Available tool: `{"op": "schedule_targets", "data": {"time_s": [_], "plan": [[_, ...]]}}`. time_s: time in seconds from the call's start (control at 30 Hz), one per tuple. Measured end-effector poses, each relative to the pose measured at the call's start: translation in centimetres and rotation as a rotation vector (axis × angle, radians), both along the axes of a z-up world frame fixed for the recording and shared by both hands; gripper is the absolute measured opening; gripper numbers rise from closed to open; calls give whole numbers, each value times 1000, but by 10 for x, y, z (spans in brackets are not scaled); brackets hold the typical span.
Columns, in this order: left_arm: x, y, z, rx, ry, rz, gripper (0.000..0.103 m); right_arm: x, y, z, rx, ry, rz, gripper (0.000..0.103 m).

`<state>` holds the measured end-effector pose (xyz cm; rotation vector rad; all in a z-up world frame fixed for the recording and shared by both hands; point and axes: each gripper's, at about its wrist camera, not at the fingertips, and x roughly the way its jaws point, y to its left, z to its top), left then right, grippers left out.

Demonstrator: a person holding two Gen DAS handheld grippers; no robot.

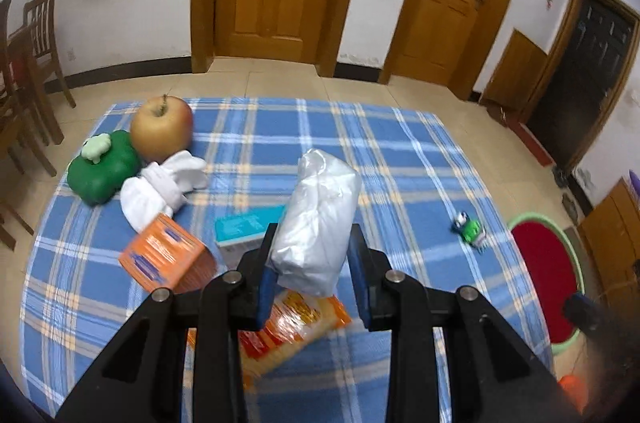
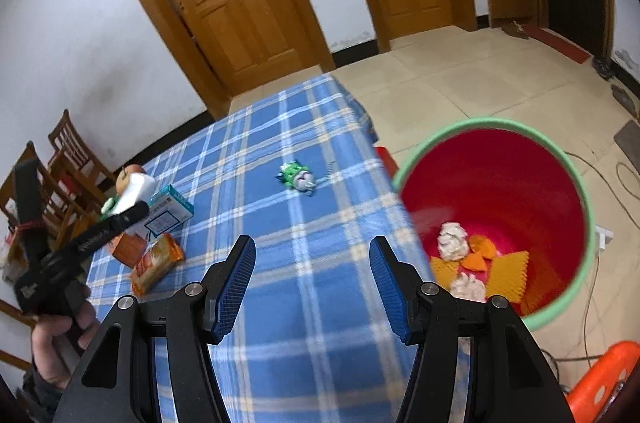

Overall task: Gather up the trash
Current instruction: 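Grasp the green toy figure with the right tool while the left tool holds the bag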

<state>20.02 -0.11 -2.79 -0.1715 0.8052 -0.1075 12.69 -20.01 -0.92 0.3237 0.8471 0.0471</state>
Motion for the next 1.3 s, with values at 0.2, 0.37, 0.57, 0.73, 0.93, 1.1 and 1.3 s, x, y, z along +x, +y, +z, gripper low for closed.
{"op": "schedule_targets", "data": {"time_s": [0.2,0.37,0.57,0.73,0.93,1.1,1.3], "plan": [[5,19,-11,-22,9,59,32,37,19,-10,-32,22,43,61],[3,24,-14,-14,-16,81,32,68,26,-22,-80,54,83,61],[0,22,-16,-19,-34,73,32,98,29,-35,-154,73,117,61],[1,16,-17,-2,-38,63,32,114,30,-44,-172,76,146,58],[2,11,-20,-11,-26,45,32,124,34,-55,-164,82,160,50],[2,10,-21,-16,-25,41,32,127,35,-61,-181,85,145,35],[1,8,-20,-17,-25,36,32,123,38,-62,-194,76,126,29]]}}
